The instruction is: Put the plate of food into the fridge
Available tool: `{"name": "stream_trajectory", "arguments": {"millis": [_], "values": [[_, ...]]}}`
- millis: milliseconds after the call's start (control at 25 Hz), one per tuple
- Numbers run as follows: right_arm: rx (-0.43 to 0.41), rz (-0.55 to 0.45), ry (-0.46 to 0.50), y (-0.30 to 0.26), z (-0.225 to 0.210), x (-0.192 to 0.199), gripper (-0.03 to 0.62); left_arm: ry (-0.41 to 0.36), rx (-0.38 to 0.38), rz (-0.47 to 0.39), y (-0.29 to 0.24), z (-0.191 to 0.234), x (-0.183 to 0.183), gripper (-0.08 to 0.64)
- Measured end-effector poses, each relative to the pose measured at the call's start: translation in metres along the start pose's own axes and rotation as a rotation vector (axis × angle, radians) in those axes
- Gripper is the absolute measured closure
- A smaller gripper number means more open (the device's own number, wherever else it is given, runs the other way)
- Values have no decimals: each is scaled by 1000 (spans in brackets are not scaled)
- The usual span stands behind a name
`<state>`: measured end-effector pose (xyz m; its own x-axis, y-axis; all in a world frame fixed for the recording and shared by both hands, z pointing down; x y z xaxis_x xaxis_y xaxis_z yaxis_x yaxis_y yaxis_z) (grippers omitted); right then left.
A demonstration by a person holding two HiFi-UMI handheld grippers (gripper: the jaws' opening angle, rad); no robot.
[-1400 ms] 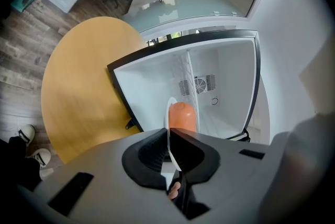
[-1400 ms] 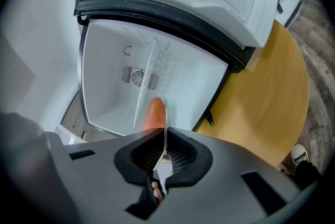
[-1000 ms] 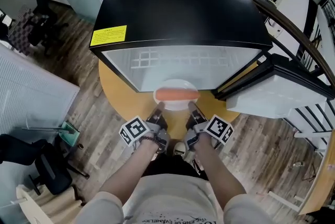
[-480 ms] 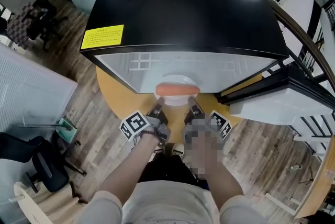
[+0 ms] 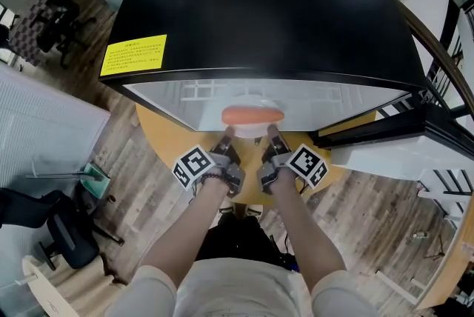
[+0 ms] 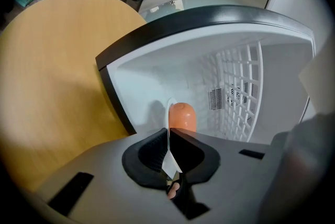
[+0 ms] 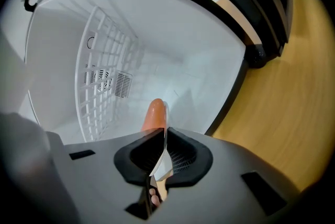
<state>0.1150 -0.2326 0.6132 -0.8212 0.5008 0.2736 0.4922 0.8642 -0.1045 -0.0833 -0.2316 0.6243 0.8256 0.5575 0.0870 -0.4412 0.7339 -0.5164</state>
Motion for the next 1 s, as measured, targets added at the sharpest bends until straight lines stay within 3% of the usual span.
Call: {"name": "stream_trajectory", "arguments": {"millis": [1000], "values": [[42,-23,36,-43,-22,-18,557,2,-42,-37,-44,-1,-18,525]]}}
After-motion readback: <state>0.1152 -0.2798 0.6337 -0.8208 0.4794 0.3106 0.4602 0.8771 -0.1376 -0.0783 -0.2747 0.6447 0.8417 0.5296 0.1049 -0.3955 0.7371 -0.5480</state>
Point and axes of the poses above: the fingertips, and each gripper's own axes: y backward along the fingers, z to its left, x out of its underside, the point moved 7 cm from there along y, backward along the fingers, and after that the axes turned 14 degrees about -x, right-handed, at the moved point
